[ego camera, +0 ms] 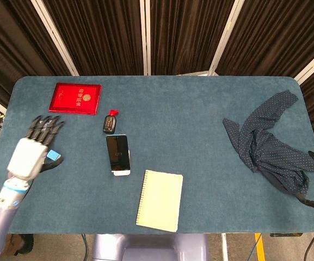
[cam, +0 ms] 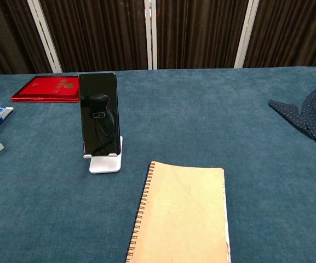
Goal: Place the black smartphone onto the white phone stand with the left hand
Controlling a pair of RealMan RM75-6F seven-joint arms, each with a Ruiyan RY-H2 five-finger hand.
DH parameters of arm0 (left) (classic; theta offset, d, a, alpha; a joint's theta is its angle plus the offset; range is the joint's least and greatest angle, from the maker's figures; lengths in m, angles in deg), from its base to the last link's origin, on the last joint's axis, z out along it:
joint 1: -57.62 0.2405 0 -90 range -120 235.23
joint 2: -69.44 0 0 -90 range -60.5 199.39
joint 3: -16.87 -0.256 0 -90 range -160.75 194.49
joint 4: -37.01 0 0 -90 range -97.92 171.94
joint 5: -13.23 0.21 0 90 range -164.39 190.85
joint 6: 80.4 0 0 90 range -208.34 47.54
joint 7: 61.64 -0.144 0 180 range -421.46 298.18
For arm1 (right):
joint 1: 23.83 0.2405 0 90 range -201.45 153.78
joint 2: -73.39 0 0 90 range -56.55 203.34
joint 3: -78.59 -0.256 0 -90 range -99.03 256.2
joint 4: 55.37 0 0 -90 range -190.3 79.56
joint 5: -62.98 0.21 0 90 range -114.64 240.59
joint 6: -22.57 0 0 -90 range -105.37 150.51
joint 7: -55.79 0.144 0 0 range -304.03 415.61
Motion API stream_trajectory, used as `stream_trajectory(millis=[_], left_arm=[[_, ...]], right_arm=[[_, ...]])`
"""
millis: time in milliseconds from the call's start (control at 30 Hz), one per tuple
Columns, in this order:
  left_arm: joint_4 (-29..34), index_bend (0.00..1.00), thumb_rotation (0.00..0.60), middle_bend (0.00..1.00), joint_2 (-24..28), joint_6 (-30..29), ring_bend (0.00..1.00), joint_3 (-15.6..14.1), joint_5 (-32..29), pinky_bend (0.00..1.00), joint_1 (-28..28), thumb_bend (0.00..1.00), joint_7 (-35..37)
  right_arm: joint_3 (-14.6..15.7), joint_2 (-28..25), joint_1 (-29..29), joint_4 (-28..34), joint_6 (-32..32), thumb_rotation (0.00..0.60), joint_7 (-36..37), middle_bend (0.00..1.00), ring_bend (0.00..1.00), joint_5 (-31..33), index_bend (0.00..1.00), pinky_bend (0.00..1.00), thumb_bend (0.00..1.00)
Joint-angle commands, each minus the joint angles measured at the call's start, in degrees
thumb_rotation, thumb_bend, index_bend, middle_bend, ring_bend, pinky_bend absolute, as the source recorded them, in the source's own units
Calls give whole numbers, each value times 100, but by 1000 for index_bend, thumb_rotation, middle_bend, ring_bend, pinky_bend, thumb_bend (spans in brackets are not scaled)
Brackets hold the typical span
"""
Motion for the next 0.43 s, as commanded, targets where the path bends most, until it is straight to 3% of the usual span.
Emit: stream_trajectory(millis=[33,133,433], left_arm=[[967,0,600,0,387,-290,0,-274,-1097,0,909,0,-648],[1370,0,600,0,508,-432,0,-299,-1302,0,1163,0,-867],[1417,0,600,0,644,-556,0,-459,-946,0,1542,0,-833]], right_arm=[[8,33,1,44,-23,600,-123,0,0,-25,0,0,0],[17,68,-1,63,-58,600,-218,0,0,-68,0,0,0],[32,161,10,84,-92,600,-466,0,0,-124,0,0,0]])
